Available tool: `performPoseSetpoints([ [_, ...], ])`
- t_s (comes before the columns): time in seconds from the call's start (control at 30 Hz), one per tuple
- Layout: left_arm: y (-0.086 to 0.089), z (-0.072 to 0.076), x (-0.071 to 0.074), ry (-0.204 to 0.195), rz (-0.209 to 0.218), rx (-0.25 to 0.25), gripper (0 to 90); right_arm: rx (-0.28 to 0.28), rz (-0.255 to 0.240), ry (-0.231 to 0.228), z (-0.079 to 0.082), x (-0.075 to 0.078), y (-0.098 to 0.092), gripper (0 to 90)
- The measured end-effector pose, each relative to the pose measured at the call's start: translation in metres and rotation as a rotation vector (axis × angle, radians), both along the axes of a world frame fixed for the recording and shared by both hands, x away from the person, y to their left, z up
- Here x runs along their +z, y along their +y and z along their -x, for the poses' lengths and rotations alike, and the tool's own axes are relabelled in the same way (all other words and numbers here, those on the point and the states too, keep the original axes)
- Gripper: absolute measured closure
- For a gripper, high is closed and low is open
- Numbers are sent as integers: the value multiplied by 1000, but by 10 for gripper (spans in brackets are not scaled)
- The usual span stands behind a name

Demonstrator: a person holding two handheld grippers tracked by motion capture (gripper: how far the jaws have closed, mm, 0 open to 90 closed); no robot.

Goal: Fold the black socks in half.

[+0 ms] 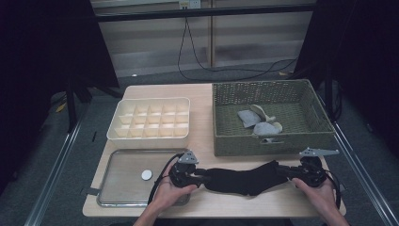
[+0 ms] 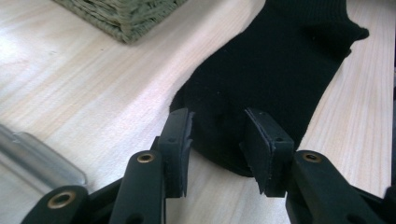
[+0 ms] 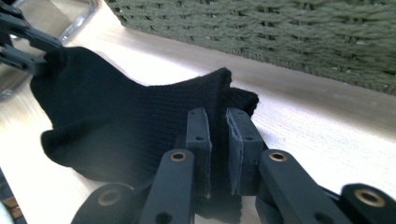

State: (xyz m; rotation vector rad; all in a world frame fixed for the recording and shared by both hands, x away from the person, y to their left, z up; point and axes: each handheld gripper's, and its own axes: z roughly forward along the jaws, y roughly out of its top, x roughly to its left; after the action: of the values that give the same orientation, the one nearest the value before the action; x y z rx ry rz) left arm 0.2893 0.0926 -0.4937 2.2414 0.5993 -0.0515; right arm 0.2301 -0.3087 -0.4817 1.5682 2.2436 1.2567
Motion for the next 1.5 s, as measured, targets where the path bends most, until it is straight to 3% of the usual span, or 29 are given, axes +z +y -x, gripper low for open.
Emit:
performPoseSetpoints([
  [0.13, -2, 1, -1, 6, 10, -5, 612, 1, -22, -19, 1, 3, -2, 804],
  [0.47, -7, 1, -2, 3, -11, -8, 610, 15, -65, -50, 2, 11, 3, 803],
  [1.27, -11, 4, -3, 6, -8, -19, 602, 70, -148, -84, -2, 28, 27, 802],
  [1.5, -11, 4, -2, 3, -9, -18, 601, 100, -133, -97, -5, 34, 38, 801],
])
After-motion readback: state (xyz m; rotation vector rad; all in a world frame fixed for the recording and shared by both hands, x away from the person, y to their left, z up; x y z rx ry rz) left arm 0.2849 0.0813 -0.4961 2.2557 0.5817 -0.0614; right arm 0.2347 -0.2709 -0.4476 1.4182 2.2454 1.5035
